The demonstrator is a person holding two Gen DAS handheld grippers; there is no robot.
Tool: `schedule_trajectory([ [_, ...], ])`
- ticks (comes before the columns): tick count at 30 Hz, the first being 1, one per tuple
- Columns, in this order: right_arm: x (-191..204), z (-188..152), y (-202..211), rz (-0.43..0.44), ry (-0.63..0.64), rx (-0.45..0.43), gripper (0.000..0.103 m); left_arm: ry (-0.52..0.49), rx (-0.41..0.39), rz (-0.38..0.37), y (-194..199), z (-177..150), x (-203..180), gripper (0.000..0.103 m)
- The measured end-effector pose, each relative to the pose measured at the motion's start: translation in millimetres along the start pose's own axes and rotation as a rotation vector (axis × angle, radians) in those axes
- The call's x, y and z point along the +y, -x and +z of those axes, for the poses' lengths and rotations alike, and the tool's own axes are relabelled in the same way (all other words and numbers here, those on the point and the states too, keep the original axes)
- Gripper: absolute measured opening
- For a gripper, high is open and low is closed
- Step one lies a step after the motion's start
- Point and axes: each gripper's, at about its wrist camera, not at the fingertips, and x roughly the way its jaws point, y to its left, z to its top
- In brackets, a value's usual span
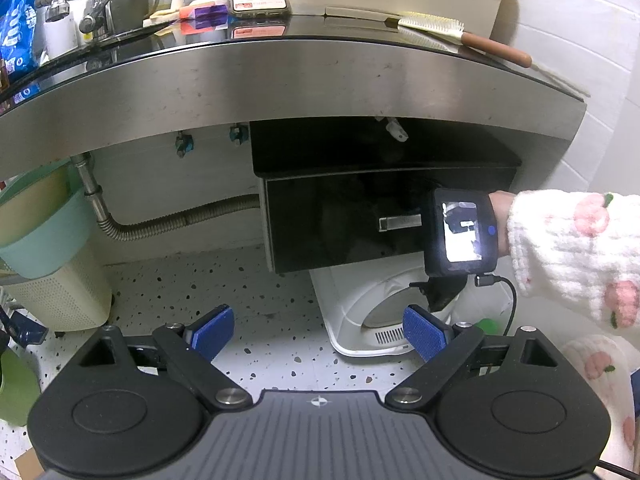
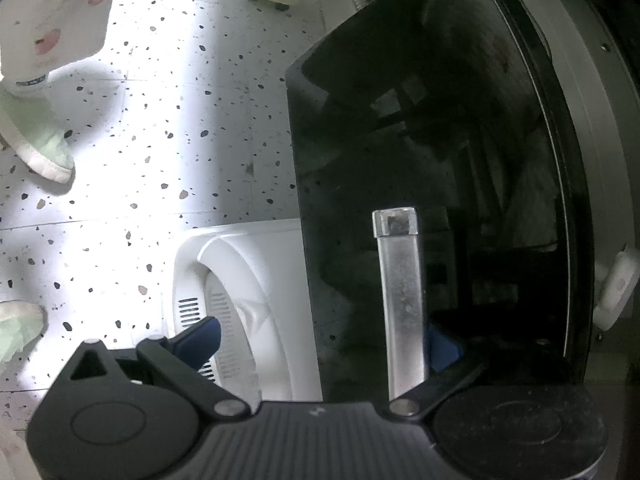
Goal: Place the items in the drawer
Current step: 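Move the right tool to the drawer's silver handle and grasp it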
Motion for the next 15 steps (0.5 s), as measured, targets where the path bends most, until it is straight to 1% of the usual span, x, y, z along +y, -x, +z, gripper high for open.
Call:
schedule_trajectory([
  [6, 6, -4, 8, 0.008, -0.003, -0.018, 0.103, -0.004, -0.001, -0.007, -1, 1, -2, 0.092],
  [15, 10, -5, 14, 0.017, 0.005, -0.015, 0.103, -0.006, -0.004, -0.006, 1, 1, -3, 0.092],
])
